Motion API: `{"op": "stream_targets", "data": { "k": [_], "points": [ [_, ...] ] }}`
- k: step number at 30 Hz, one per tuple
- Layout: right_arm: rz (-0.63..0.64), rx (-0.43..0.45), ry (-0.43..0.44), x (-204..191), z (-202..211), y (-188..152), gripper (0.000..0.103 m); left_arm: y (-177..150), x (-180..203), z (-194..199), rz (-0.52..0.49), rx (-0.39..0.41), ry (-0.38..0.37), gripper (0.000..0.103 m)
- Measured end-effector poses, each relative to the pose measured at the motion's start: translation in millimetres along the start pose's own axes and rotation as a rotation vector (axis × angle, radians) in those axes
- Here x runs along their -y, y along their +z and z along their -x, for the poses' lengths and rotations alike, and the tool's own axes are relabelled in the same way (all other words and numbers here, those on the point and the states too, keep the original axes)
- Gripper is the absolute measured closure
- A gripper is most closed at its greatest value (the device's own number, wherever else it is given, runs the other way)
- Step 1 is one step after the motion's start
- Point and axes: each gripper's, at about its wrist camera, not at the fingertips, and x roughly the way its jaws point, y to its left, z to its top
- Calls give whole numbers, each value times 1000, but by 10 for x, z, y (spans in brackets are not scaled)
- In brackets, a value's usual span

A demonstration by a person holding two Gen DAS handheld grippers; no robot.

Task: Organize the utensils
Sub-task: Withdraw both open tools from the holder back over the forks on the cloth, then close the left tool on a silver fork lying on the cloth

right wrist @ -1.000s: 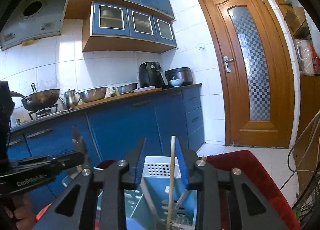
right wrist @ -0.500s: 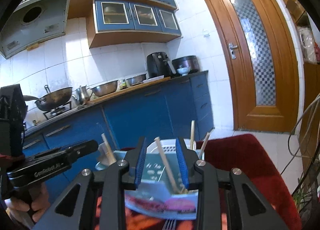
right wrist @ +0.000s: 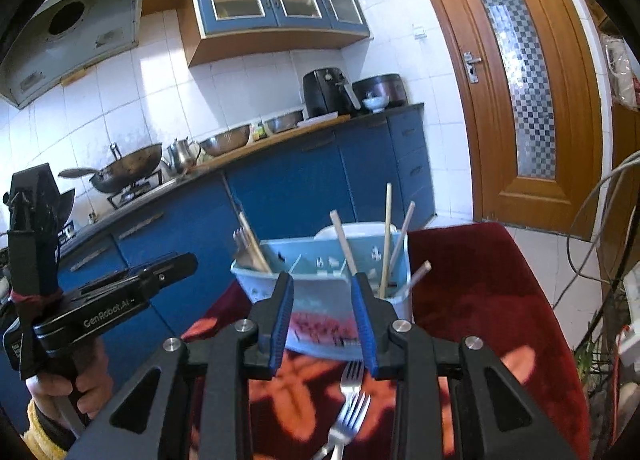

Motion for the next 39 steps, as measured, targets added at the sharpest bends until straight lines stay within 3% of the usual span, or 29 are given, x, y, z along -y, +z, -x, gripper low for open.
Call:
{"op": "stream_targets", "data": {
  "k": [14, 25, 39],
  "points": [
    [6, -139, -76, 138, 207, -430, 70, -489, 154, -23, 7, -113, -24, 75],
    [-45, -256, -123, 382, 84, -768, 70, -750, 323, -326, -11, -235, -57, 75],
    [-99, -297, -157, 651, -6, -945, 69, -992, 611, -770, -25, -353, -152, 75]
  ]
}}
